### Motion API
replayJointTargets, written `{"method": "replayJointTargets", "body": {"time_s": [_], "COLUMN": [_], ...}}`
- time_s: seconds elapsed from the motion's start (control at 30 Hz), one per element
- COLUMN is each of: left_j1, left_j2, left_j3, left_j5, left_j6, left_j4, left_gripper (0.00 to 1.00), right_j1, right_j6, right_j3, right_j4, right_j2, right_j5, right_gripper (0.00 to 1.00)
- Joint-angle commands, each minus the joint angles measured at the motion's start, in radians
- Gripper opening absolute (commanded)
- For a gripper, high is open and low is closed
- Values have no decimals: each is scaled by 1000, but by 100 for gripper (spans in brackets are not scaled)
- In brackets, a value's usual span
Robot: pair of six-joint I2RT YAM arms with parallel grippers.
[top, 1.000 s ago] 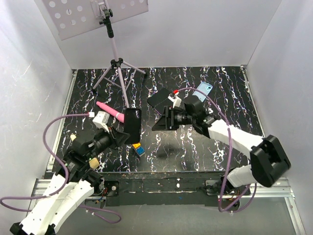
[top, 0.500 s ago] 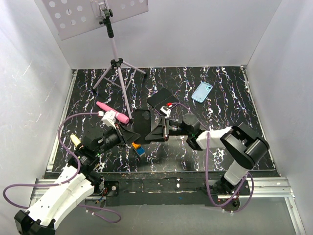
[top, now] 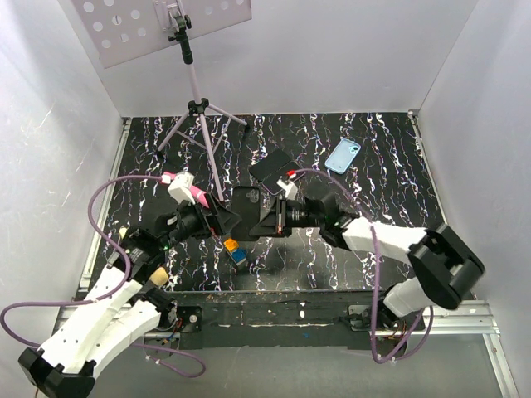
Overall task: Take the phone out of the phone case
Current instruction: Place the phone case on the phone case.
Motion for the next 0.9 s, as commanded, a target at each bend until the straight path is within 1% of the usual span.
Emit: {"method": "replayJointTargets", "body": {"time_s": [0.0,0.03,0.07,0.13,0.2,0.27,0.37,0.4,0.5,0.63,0.73,0.77,0.8,0.87], "left_j1": [-2,0,-2,-2,-2,-2,0,-2,-2,-2,-2,-3,-2,-2], "left_j2": [-35,-46,-61,-87,-125,-173,-243,-269,-305,-331,-329,-328,-328,-331], "left_j3": [125,147,164,182,185,172,115,98,79,58,55,53,53,55], "left_j5": [-176,-231,-257,-308,-326,-311,-293,-290,-277,-265,-265,-263,-263,-262], "left_j6": [149,172,197,234,254,260,275,281,293,306,310,310,310,312], "left_j4": [-217,-242,-268,-298,-314,-309,-291,-291,-282,-247,-230,-231,-230,-231], "left_gripper": [98,98,98,98,98,98,98,98,98,98,98,98,98,98], "right_j1": [-17,-31,-54,-133,-289,-447,-606,-644,-718,-776,-789,-819,-824,-839], "right_j6": [-396,-428,-452,-471,-454,-436,-431,-437,-489,-525,-540,-543,-545,-551], "right_j3": [172,191,215,254,242,215,255,308,465,634,743,773,803,868], "right_j4": [-715,-792,-855,-975,-978,-913,-846,-858,-941,-1001,-1030,-1036,-1052,-1075], "right_j2": [-146,-162,-166,-166,-162,-139,-46,-6,138,319,415,444,476,533], "right_j5": [369,425,462,511,431,314,200,195,227,251,243,257,272,255], "right_gripper": [1,1,1,1,1,1,1,1,1,1,1,1,1,1]}}
